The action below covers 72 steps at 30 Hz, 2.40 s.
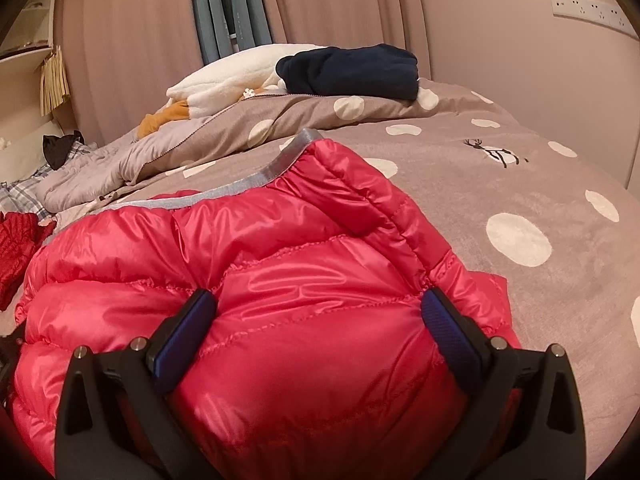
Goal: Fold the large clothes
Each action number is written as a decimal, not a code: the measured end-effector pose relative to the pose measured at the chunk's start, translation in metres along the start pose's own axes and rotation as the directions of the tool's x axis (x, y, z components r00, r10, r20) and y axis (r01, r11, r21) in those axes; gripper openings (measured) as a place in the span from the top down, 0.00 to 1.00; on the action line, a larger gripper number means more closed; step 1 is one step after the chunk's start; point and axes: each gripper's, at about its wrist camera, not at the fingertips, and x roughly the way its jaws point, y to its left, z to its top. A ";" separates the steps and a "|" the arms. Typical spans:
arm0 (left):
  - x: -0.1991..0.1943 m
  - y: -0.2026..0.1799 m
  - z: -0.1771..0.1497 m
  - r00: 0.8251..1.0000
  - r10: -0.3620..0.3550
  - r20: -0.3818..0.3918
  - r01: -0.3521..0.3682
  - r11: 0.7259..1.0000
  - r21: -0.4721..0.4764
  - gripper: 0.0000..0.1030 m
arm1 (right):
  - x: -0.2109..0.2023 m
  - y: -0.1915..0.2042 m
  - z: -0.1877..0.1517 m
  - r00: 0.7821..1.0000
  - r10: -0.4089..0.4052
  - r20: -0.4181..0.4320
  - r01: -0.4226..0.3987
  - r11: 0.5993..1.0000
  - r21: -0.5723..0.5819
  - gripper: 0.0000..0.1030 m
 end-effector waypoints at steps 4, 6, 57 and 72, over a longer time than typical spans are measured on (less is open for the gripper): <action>-0.019 -0.001 -0.007 1.000 0.005 0.015 -0.006 0.994 0.110 0.01 | -0.009 -0.001 -0.002 1.000 0.013 0.004 -0.013 1.000 -0.002 0.00; -0.028 0.009 -0.008 1.000 -0.003 0.025 0.000 0.995 0.095 0.01 | -0.014 -0.004 -0.002 0.999 0.037 -0.004 -0.037 0.999 -0.002 0.00; 0.010 0.047 -0.035 0.886 -0.427 -0.181 0.302 0.828 -0.473 0.38 | -0.019 0.074 -0.035 0.986 0.100 -0.131 -0.139 0.932 -0.335 0.00; -0.011 0.067 -0.041 0.866 -0.451 -0.218 0.277 0.794 -0.542 0.38 | -0.048 -0.056 0.003 0.995 0.008 -0.102 0.003 0.994 0.108 0.03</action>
